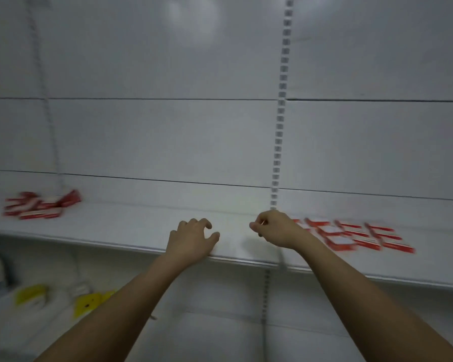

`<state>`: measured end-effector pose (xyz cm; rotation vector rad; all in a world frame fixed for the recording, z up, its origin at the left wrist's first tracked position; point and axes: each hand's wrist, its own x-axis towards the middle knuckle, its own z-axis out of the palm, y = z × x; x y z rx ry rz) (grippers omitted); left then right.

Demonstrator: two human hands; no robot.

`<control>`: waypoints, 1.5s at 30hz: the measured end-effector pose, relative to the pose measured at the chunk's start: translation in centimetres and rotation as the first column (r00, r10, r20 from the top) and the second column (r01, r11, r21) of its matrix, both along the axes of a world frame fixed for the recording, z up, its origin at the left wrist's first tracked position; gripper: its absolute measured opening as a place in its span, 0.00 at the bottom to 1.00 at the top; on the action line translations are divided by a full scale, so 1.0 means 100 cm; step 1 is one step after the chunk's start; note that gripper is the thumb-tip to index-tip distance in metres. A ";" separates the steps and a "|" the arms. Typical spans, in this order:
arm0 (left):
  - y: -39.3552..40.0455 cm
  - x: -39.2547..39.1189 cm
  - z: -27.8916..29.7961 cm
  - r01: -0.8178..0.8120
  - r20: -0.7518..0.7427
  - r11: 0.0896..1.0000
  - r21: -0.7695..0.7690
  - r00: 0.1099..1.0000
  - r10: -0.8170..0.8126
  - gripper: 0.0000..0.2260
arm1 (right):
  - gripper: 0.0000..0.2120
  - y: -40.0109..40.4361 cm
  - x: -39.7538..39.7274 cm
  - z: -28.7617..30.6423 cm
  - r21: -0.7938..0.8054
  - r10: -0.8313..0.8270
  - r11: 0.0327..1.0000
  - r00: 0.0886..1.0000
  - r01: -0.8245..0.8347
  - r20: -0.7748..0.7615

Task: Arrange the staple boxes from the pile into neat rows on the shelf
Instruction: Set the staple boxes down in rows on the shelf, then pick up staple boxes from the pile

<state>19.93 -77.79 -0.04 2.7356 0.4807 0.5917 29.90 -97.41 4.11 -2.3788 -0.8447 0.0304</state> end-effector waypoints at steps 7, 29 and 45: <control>0.168 -0.154 0.026 -0.246 -0.026 0.969 -0.014 0.969 0.245 0.19 | 0.12 0.198 -0.082 0.017 -0.052 0.259 0.964 0.966 -0.259 -0.002; 0.526 -0.307 -0.004 -0.503 -0.177 0.864 -0.035 0.854 0.490 0.16 | 0.07 0.651 -0.184 -0.045 0.059 0.532 0.844 0.846 -0.533 0.024; 0.702 -0.176 -0.022 -0.146 0.001 0.970 -0.195 0.989 0.149 0.12 | 0.06 0.773 -0.111 -0.059 0.010 0.190 0.980 0.953 -0.198 0.237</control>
